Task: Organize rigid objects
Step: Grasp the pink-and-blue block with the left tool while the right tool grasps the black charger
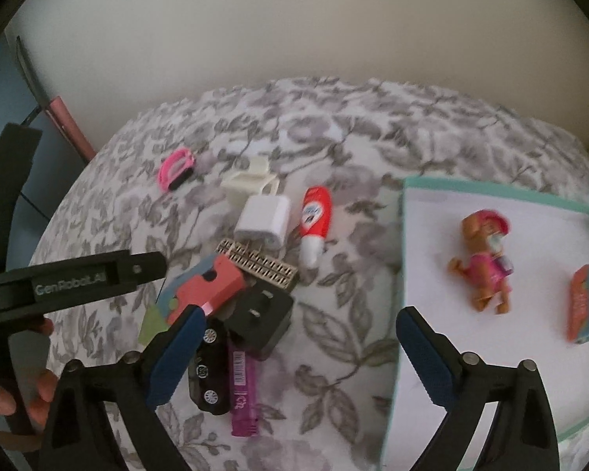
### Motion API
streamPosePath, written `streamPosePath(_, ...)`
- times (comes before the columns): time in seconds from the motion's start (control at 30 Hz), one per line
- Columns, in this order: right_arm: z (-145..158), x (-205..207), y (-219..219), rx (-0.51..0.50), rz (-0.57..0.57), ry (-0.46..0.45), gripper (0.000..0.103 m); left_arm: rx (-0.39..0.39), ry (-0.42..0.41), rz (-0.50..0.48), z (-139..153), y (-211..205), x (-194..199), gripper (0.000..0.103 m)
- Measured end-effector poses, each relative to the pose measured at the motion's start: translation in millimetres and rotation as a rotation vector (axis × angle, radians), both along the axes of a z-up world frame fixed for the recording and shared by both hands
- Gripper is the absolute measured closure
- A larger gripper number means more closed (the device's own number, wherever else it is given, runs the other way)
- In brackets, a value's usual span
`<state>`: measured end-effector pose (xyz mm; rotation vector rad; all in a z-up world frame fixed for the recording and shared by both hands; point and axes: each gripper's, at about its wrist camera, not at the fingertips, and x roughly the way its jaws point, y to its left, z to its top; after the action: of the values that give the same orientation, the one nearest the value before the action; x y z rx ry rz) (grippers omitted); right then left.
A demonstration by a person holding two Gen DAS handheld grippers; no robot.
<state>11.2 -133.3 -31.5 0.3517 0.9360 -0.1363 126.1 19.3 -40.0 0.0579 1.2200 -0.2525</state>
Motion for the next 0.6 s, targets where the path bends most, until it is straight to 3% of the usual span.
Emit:
streamPosePath(0.13, -10, 7, 8, 0.014, 0.02, 0.02, 0.011, -0.003, 0.015, -0.002, -5, -2, 2, 0.008)
streamPosePath(0.43, -27, 17, 13, 0.05, 0.018, 0.029, 0.036, -0.019, 0.042, -0.041, -12, -15, 2, 0.009)
streamPosePath(0.6, -28, 16, 8, 0.076, 0.004, 0.016, 0.06, -0.016, 0.046, -0.078, -14, -25, -2, 0.009)
